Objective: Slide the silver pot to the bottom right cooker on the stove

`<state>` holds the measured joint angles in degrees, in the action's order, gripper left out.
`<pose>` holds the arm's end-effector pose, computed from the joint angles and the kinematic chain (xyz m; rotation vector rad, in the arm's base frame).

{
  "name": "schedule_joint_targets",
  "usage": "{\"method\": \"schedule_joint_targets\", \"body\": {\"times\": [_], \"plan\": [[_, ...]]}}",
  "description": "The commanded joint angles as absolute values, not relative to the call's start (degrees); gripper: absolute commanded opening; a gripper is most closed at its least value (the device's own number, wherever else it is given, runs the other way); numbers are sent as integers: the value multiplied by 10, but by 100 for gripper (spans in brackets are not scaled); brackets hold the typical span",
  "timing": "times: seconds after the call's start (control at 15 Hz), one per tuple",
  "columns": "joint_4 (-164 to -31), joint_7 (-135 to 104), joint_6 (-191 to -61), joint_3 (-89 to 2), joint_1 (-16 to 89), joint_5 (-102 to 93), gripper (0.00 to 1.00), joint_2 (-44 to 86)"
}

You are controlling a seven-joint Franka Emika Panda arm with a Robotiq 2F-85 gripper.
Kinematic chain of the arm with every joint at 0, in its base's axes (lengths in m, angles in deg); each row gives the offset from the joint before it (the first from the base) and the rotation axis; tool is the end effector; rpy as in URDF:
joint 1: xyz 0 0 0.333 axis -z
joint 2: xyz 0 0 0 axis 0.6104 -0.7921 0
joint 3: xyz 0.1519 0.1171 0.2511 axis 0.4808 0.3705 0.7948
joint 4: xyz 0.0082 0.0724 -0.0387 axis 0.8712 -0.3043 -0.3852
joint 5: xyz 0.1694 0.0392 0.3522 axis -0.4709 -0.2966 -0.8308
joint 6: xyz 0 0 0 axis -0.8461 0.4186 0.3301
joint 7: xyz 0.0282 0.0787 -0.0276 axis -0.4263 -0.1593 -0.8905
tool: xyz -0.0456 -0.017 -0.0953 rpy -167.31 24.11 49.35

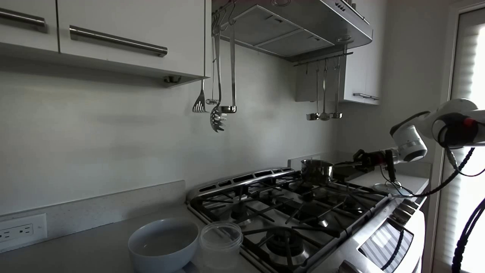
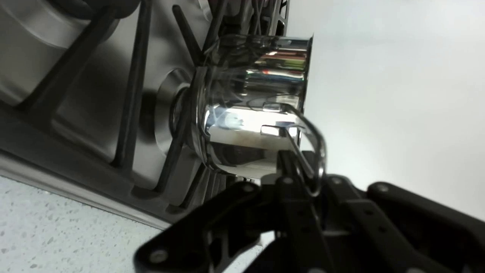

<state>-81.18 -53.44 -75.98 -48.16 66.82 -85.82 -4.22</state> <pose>0.6403 -0.3215 0.3426 -1.7867 0.3552 -0.3569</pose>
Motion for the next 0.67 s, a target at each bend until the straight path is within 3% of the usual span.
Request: {"method": "schedule_joint_targets", "body": {"times": [0.0,0.13,0.53,0.6], "plan": [[-795,-509,-743,-482,675,-873,31,-58],[-795,-500,-737,-485,676,-873,34,-56],[-810,-484,-716,-485,683,-876,81,-49],[-813,-482,-711,-484,685,-878,84,-48]]}}
